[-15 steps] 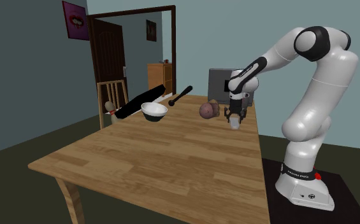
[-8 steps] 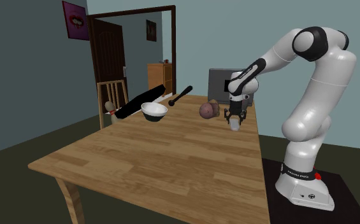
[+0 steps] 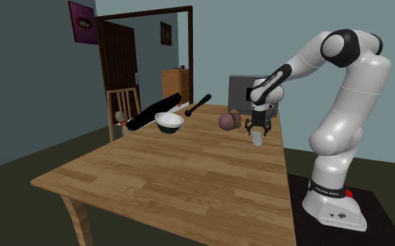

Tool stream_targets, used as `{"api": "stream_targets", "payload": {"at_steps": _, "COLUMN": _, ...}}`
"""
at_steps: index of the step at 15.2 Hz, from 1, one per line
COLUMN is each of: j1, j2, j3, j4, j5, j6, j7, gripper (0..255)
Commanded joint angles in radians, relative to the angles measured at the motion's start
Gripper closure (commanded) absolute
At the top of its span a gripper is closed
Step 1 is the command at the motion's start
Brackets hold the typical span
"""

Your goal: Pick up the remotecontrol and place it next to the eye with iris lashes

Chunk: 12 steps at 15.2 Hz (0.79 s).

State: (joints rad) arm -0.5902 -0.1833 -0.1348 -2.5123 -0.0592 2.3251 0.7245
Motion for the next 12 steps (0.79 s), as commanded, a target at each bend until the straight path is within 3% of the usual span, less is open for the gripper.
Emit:
{"api": "stream_targets", "payload": {"at_steps": 1, "j1": 0.0, "j2": -0.023, "j3": 0.002, "j4": 0.015, "j5": -0.002, "j6": -0.038, "j7": 0.002, "gripper": 0}}
{"api": "stream_targets", "payload": {"at_steps": 4, "j1": 0.0, "j2": -0.078, "j3": 0.006, "j4": 0.064, "j5": -0.004, "j6": -0.141, "j7": 0.005, "gripper": 0}}
{"api": "stream_targets", "payload": {"at_steps": 12, "j1": 0.0, "j2": -0.078, "j3": 0.007, "j4": 0.064, "j5": -0.004, "j6": -0.141, "j7": 0.005, "gripper": 0}}
